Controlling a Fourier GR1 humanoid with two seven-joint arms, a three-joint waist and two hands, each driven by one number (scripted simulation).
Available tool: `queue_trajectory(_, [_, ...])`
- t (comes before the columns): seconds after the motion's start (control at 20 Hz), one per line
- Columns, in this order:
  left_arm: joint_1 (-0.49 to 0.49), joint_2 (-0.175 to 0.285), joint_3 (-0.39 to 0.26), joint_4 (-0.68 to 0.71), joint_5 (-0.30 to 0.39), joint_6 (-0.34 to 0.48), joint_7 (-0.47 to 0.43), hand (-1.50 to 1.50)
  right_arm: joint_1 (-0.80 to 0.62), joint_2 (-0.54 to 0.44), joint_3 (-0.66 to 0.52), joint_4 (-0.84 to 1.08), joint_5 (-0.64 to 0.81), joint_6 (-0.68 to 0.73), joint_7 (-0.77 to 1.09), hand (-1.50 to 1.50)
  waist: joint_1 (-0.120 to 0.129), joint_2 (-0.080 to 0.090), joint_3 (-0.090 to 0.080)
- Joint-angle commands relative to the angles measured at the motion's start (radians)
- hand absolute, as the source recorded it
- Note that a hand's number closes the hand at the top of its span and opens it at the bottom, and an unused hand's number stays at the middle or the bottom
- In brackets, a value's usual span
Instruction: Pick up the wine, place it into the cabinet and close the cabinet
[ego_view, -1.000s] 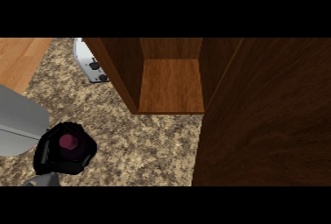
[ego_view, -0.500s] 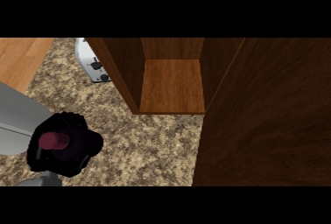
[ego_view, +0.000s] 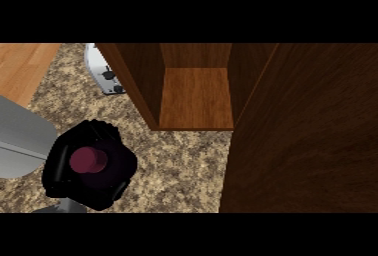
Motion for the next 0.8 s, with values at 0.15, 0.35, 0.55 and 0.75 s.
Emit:
queue_trajectory(0.15, [-0.052, -0.036, -0.155, -0.105, -0.001, 0.127, 0.149, 1.5, 0.032, 0.0, -0.021, -0.089, -0.069, 0.017, 0.012, -1.5, -0.001, 0.001, 0.0])
queue_trajectory(0.35, [-0.173, -0.036, -0.269, -0.08, -0.007, 0.299, 0.19, 1.5, 0.065, 0.019, 0.027, -0.103, -0.027, 0.021, 0.005, -1.5, -0.007, 0.001, 0.0])
queue_trajectory(0.55, [-0.29, -0.037, -0.352, -0.065, -0.014, 0.456, 0.257, 1.5, 0.048, 0.02, 0.025, -0.129, -0.032, 0.005, 0.046, -1.5, -0.011, 0.0, 0.0])
queue_trajectory(0.75, [-0.363, -0.037, -0.36, 0.017, 0.012, 0.489, 0.232, 1.5, 0.115, 0.003, -0.053, -0.082, -0.12, 0.07, -0.048, -1.5, -0.01, 0.003, 0.0])
